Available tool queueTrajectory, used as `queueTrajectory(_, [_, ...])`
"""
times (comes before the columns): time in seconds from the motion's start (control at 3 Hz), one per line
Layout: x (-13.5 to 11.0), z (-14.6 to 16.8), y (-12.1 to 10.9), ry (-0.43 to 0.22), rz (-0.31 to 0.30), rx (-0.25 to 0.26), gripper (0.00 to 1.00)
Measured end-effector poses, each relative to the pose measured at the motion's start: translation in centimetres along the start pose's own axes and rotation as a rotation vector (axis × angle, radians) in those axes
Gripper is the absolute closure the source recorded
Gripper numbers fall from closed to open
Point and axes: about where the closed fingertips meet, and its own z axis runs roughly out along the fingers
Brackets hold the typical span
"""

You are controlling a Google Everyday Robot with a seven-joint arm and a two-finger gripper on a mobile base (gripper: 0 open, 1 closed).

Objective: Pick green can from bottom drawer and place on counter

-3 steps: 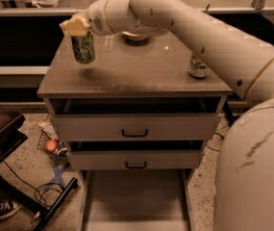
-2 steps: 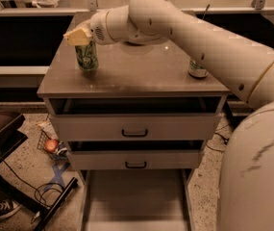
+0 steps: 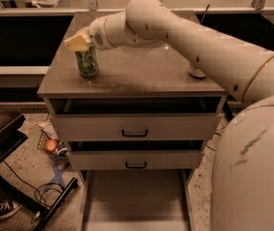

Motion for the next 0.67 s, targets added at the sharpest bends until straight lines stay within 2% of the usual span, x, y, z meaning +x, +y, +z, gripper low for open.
queueTrajectory(0.67, [-0.36, 0.04, 0.17, 0.000, 0.000, -0.004, 0.39])
